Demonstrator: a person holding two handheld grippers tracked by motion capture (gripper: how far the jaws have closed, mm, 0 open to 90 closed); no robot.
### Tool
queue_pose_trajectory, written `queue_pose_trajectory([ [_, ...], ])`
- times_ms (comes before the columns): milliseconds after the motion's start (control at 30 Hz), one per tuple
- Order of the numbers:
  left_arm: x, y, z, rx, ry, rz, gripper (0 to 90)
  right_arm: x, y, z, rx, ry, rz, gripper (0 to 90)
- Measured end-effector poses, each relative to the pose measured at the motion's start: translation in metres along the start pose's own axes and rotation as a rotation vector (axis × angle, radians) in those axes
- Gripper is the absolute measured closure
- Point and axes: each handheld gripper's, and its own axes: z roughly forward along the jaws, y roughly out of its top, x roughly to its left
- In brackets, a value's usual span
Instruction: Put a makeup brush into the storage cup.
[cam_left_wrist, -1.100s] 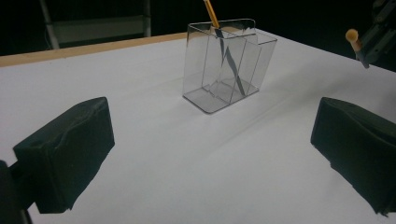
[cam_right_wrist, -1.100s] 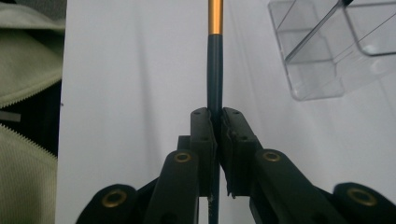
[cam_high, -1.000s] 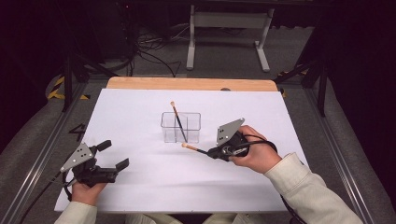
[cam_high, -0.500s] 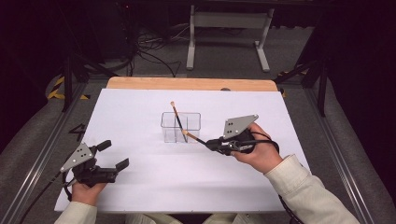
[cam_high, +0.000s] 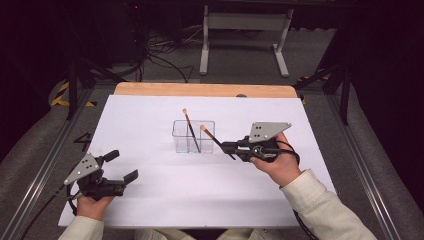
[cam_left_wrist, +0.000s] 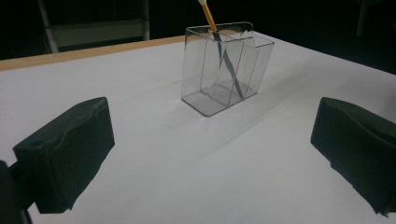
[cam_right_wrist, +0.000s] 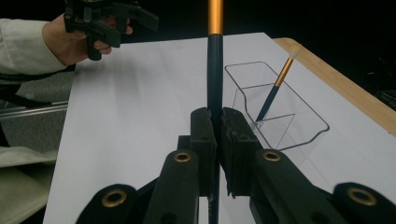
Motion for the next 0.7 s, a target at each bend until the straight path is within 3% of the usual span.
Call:
queue_pose_trajectory([
  [100, -0.0004, 0.0002, 0.0, -0.003, 0.001, 0.001, 0.2, -0.0005, -0.0015, -0.0001, -0.026, -0.001, 0.01, 83.8],
  [200, -0.0005, 0.0002, -0.0001, -0.006, -0.002, 0.003, 0.2, -0.0008, -0.0024, -0.0018, -0.087, -0.013, 0.026, 83.7],
  [700, -0.0002, 0.0001, -0.0004, -0.007, -0.004, 0.002, 0.2, -0.004, -0.0086, -0.0022, -0.236, -0.034, 0.08, 83.7],
])
